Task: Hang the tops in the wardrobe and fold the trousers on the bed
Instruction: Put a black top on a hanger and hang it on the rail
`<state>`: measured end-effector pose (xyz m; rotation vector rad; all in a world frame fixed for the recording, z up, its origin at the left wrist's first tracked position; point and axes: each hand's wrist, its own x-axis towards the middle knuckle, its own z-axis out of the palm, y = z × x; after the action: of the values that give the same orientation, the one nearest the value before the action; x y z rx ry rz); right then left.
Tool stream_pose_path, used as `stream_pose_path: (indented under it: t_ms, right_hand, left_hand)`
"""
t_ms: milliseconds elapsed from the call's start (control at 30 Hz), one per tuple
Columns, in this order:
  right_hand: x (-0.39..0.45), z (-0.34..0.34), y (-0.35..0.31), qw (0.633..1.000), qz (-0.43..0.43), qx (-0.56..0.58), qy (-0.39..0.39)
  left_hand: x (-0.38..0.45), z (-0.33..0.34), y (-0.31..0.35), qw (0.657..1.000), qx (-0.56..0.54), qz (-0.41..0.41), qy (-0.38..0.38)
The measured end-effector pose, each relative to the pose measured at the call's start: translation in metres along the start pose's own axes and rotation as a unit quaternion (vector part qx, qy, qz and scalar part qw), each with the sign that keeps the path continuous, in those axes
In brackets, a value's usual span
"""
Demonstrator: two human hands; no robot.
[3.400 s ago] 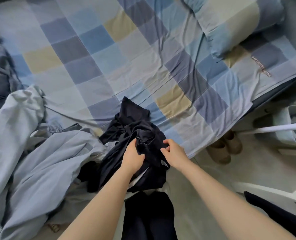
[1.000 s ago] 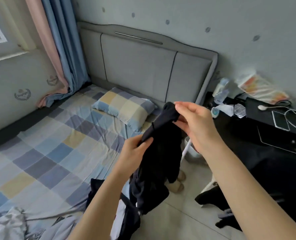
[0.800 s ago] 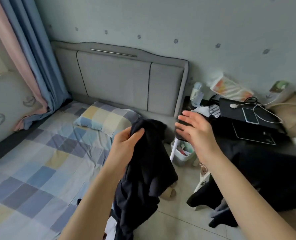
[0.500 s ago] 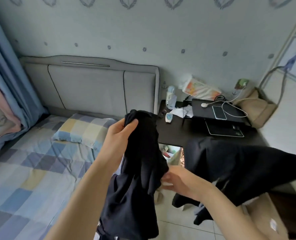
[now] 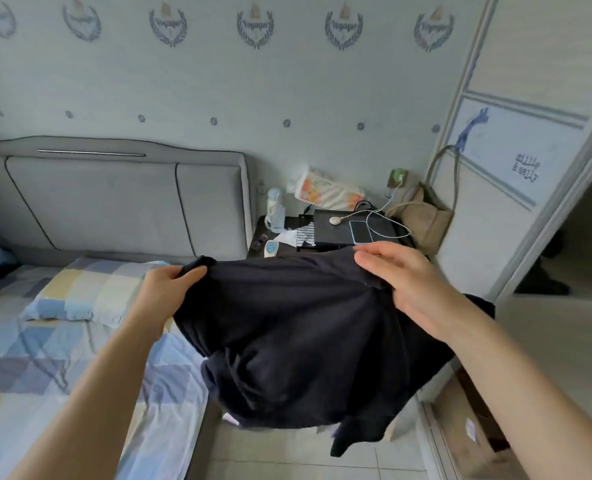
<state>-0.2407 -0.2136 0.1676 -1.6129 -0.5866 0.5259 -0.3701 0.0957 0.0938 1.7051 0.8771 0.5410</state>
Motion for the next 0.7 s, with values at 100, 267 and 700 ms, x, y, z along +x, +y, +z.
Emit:
stream_pose_path:
  t_ms: [100, 267, 700]
  right_hand:
    - [-0.015, -0.039, -0.009, 0.999, 0.016, -0.002, -0.046]
    - [-0.037, -0.075, -0.02, 0.988, -0.051, -0.144, 0.036]
    - [-0.063, -0.114, -0.051, 0.98, -0.006, 0.087, 0.181]
  left_hand:
    - [0.0, 0.027, 0.005, 0.998, 0.054, 0.019, 0.011]
    - [-0.014, 0.093, 0.027, 0.991, 0.109, 0.065, -0.033]
    - [-0.15, 0.208, 0.154, 0.87, -0.048, 0.196, -0.45]
